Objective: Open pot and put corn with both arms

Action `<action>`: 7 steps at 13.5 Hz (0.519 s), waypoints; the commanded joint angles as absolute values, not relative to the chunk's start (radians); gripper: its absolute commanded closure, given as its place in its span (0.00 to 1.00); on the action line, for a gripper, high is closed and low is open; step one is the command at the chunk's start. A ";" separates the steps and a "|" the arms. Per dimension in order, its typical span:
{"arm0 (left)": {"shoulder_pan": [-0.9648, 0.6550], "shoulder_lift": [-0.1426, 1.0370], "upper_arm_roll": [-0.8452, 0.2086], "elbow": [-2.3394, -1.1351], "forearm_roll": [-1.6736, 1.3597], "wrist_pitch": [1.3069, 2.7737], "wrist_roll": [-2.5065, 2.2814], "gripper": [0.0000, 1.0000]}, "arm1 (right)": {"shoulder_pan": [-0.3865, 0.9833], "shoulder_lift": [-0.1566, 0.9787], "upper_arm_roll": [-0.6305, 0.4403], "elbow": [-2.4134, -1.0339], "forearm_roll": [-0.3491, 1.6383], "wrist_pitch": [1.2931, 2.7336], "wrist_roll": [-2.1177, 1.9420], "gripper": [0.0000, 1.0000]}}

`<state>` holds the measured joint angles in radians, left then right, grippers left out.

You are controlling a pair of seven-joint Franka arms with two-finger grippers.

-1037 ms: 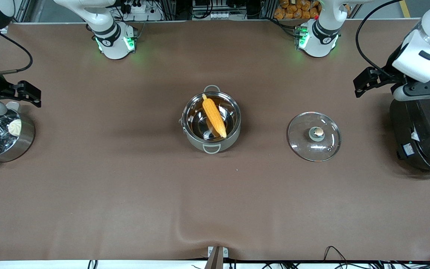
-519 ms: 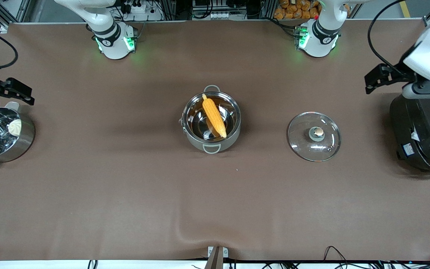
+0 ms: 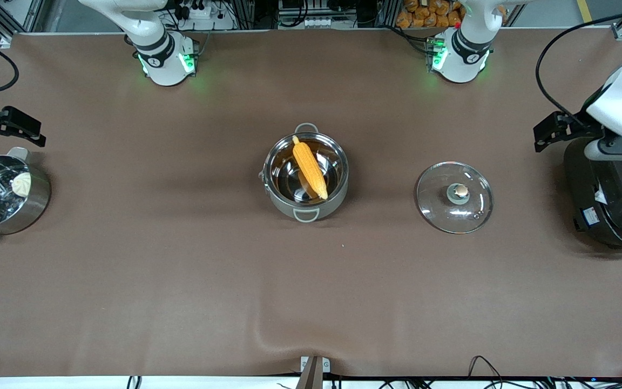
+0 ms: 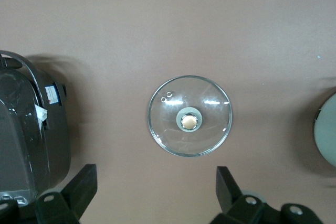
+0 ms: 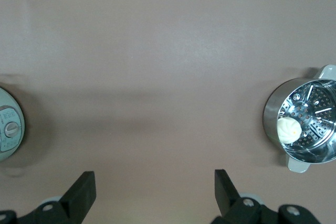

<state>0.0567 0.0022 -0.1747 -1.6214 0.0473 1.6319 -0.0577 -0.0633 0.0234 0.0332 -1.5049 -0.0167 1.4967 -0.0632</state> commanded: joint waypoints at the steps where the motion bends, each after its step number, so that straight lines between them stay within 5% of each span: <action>1: 0.083 -0.035 -0.176 -1.671 0.028 1.657 -0.002 0.00 | -0.071 0.008 0.051 -1.503 0.005 1.483 0.015 0.00; 7: 0.083 -0.038 -0.176 -1.638 0.029 1.592 0.002 0.00 | -0.072 0.008 0.055 -1.503 0.003 1.494 0.014 0.00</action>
